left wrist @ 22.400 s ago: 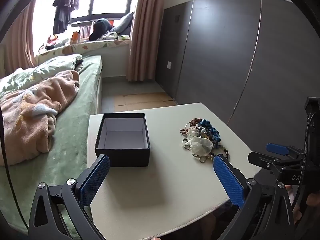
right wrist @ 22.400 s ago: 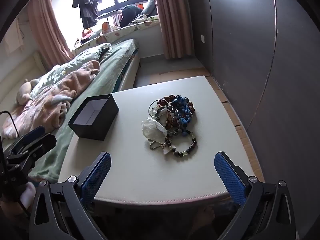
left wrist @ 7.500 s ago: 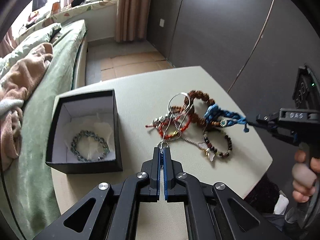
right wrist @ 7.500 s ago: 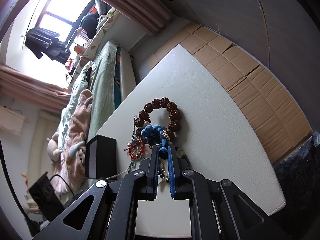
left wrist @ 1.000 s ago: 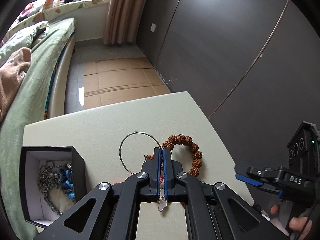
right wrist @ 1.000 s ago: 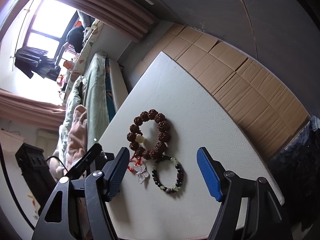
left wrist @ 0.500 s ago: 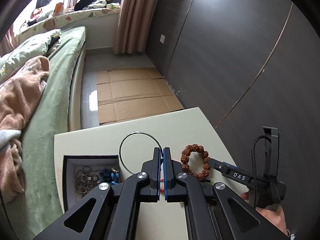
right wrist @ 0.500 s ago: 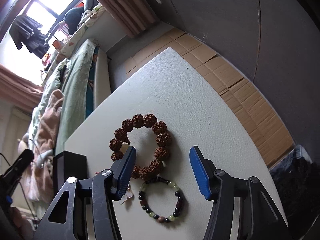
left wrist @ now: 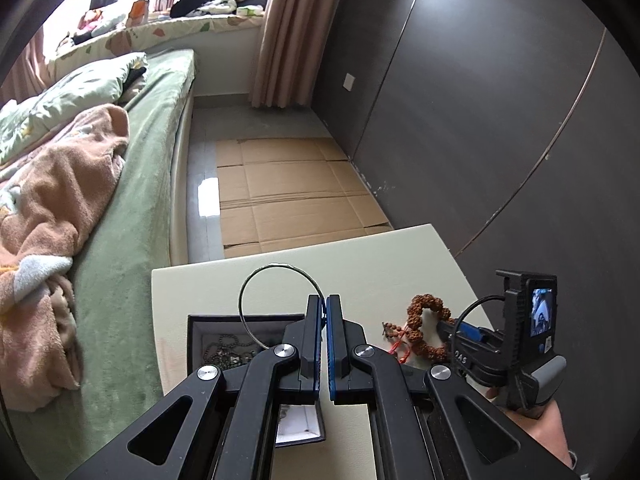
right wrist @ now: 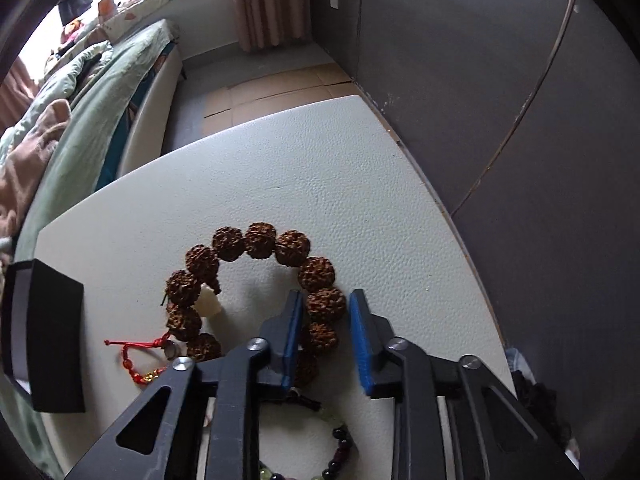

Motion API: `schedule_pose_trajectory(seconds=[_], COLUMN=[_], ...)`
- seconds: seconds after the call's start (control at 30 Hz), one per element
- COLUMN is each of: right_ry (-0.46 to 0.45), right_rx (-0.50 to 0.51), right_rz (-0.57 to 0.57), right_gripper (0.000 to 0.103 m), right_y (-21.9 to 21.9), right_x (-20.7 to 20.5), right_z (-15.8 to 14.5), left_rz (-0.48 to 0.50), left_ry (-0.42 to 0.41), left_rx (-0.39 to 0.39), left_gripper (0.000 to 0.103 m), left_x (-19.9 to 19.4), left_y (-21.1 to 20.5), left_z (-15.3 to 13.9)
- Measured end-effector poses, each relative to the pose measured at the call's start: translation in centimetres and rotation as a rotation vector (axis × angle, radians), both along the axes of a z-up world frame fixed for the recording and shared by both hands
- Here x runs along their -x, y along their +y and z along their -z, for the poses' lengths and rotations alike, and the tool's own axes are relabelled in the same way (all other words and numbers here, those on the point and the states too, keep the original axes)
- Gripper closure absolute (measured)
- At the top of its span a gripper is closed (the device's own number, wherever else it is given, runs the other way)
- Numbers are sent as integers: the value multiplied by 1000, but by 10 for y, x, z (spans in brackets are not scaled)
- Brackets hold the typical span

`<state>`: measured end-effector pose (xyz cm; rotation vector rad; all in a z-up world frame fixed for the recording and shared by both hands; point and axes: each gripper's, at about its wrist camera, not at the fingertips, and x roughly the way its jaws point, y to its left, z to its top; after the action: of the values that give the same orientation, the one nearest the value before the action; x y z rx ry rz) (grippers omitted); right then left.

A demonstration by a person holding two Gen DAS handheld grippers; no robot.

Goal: Organize jewelry
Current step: 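Drop silver hoop into black box with left tool while right tool drops brown bead bracelet in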

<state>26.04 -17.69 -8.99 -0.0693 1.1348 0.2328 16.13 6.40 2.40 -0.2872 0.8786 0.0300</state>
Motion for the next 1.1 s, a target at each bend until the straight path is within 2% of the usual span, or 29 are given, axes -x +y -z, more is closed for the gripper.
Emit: schedule_pose_trajectory(seconds=[0.07, 0.13, 0.2, 0.3, 0.37, 0.43, 0.5, 0.53, 0.63, 0.73, 0.8, 0.9, 1.1], right_ry=[24, 34, 6, -33, -43, -54, -68, -72, -91, -123, -156, -193, -217], right_rx=[-65, -170, -241, -343, -415, -464, -486, -496, -537, -578, -603, -648, -708], right_rz=[4, 10, 12, -2, -25, -42, -50, -53, -57, -72, -93, -138, -247], right_gripper=[82, 82, 82, 82, 82, 82, 82, 82, 82, 82, 82, 82, 82], right_y=[-5, -12, -19, -25, -26, -26, -25, -23, -26, -22, -12, -3, 32], right_x=[2, 3, 7, 15, 20, 25, 30, 32, 43, 52, 57, 68, 88], right_z=[-4, -12, -25, -44, -50, -55, -57, -58, -65, -75, -85, -97, -107], left_rz=[-13, -28, -34, -82, -113, -131, -147, -160, -194, -226, -216, -250, -312], left_ry=[11, 30, 39, 80, 72, 50, 8, -19, -79, -82, -117, -143, -179], left_rx=[13, 38, 93, 113, 135, 163, 196, 206, 202, 179, 189, 162, 207], left_gripper=[102, 102, 101, 100, 98, 77, 17, 11, 11, 11, 11, 11, 11], left_x=[4, 8, 11, 14, 19, 23, 30, 34, 47, 58, 66, 80, 99], left_y=[7, 14, 22, 34, 38, 42, 45, 47, 51, 56, 59, 65, 83], left_z=[9, 21, 31, 44, 49, 52, 53, 53, 49, 44, 34, 28, 26])
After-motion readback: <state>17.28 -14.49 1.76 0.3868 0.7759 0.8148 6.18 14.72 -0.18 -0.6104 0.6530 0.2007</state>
